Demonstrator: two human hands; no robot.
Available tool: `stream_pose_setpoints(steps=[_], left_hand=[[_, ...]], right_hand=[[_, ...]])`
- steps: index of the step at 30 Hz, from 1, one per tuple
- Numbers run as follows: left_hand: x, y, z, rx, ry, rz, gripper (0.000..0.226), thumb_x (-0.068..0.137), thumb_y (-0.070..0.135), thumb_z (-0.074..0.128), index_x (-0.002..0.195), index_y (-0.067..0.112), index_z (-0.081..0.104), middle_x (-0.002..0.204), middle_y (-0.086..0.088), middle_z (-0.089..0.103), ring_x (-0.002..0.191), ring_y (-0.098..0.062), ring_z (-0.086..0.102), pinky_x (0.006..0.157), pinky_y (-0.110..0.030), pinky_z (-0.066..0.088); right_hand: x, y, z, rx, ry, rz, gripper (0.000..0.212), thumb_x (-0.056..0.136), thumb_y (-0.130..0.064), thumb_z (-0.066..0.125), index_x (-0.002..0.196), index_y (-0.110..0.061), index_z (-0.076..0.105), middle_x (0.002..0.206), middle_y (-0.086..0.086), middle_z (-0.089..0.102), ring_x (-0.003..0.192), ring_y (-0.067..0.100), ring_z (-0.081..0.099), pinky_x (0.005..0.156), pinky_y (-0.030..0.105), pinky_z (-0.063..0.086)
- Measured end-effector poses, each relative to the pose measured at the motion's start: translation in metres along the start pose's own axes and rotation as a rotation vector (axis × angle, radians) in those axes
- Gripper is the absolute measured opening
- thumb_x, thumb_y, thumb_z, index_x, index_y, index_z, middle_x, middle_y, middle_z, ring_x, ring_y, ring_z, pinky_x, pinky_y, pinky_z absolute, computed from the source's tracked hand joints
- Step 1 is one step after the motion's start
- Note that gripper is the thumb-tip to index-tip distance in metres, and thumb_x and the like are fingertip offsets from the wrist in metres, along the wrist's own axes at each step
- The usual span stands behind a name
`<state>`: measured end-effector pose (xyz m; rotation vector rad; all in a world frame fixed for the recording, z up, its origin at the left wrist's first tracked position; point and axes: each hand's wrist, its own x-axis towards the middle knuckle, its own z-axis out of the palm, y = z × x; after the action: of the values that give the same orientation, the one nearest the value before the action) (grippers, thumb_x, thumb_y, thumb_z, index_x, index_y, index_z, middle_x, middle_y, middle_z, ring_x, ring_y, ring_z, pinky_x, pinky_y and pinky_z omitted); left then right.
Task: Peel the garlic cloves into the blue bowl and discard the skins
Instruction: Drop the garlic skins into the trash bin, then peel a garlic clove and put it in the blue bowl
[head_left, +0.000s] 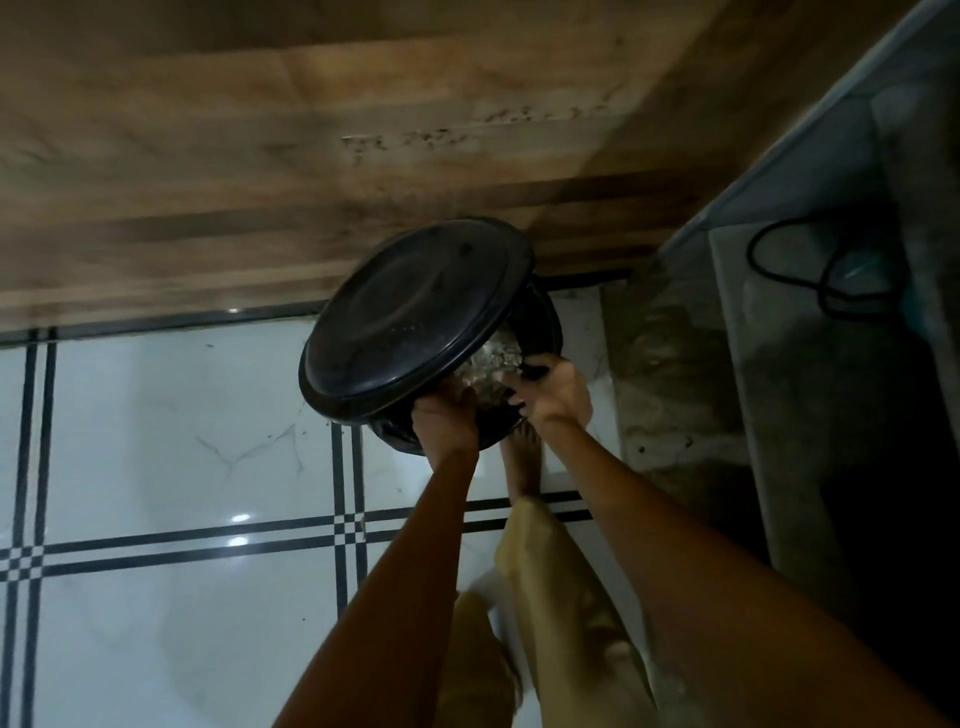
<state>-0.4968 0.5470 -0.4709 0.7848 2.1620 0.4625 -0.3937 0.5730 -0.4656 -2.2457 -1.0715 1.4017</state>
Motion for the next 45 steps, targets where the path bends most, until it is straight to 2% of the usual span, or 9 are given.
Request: stream_pose_setpoints(steps=[2,6,11,14,19,25,33,37,45], left_hand=[[-0.007,0.001,-0.002,-0.005,-0.105,0.019,0.015,0.094,0.01,0.053,0.101,-0.001,0.06,0.09,-0.01,0.064,0.085,-0.02,0.063,0.061,-0.011,0.045],[-0.047,0.004,-0.024,-0.092,-0.465,0.154,0.041,0.085,0.004,0.065,0.125,0.009,0.056,0.123,-0.002,0.056,0.109,-0.011,0.051,0.089,-0.019,0.041],[-0.134,0.053,-0.097,-0.137,-0.435,0.295,0.022,0.087,-0.004,0.058,0.105,0.0,0.069,0.105,-0.017,0.069,0.099,-0.025,0.064,0.091,-0.028,0.051],[-0.197,0.114,-0.148,-0.152,-0.423,0.416,0.02,0.088,-0.006,0.055,0.102,0.0,0.069,0.1,-0.014,0.07,0.091,-0.018,0.063,0.082,-0.025,0.048],[-0.31,0.206,-0.186,-0.158,-0.532,0.673,0.023,0.087,-0.002,0.055,0.094,0.016,0.067,0.092,-0.002,0.068,0.088,-0.016,0.063,0.079,-0.03,0.048],[-0.491,0.218,-0.14,-0.069,-0.849,0.9,0.016,0.086,-0.005,0.058,0.095,0.001,0.07,0.092,-0.01,0.068,0.067,0.002,0.059,0.063,-0.009,0.044],[-0.721,0.06,-0.044,0.185,-1.237,0.988,0.022,0.084,-0.012,0.057,0.104,-0.01,0.065,0.093,-0.01,0.065,0.06,0.012,0.059,0.066,-0.005,0.046],[-0.789,0.017,-0.019,0.267,-1.171,1.129,0.019,0.083,-0.007,0.06,0.098,-0.001,0.07,0.093,-0.009,0.069,0.071,0.0,0.061,0.063,-0.002,0.041],[-0.779,0.053,0.016,0.448,-0.775,1.484,0.025,0.086,0.016,0.066,0.109,0.007,0.07,0.104,-0.017,0.063,0.096,-0.031,0.059,0.085,-0.031,0.044]], right_hand=[[-0.007,-0.002,-0.005,-0.031,0.035,0.004,0.038,0.083,-0.029,0.063,0.119,-0.018,0.057,0.109,0.011,0.066,0.097,0.028,0.063,0.085,0.043,0.053],[-0.053,-0.014,-0.04,-0.005,-0.07,-0.043,0.065,0.087,-0.009,0.059,0.144,-0.017,0.028,0.138,0.005,0.043,0.126,0.026,0.043,0.105,0.039,0.038],[-0.176,-0.059,-0.129,0.399,-0.104,0.176,0.026,0.093,0.0,0.046,0.118,0.004,0.055,0.121,0.012,0.055,0.1,0.027,0.056,0.052,0.01,0.038],[-0.254,-0.089,-0.187,0.554,-0.011,-0.003,0.019,0.092,0.0,0.049,0.106,0.0,0.061,0.124,0.023,0.057,0.088,0.019,0.06,0.065,0.012,0.042],[-0.367,-0.095,-0.288,0.728,0.122,-0.226,0.016,0.095,-0.021,0.051,0.108,-0.019,0.06,0.1,-0.002,0.068,0.088,0.012,0.062,0.076,0.025,0.044],[-0.494,0.012,-0.378,0.918,0.527,-0.25,0.021,0.092,-0.005,0.051,0.111,-0.006,0.062,0.084,-0.001,0.064,0.077,0.011,0.059,0.067,0.02,0.045],[-0.675,0.248,-0.381,0.893,0.966,0.055,0.02,0.09,-0.01,0.056,0.108,-0.009,0.065,0.099,0.001,0.065,0.095,0.015,0.061,0.078,0.017,0.045],[-0.734,0.321,-0.385,0.837,1.214,0.191,0.019,0.09,-0.008,0.055,0.105,-0.009,0.066,0.098,0.003,0.068,0.088,0.011,0.06,0.068,0.011,0.044],[-0.751,0.373,-0.399,0.74,1.332,0.28,0.025,0.09,-0.013,0.056,0.112,-0.023,0.061,0.12,0.002,0.058,0.104,0.017,0.057,0.09,0.038,0.049]])
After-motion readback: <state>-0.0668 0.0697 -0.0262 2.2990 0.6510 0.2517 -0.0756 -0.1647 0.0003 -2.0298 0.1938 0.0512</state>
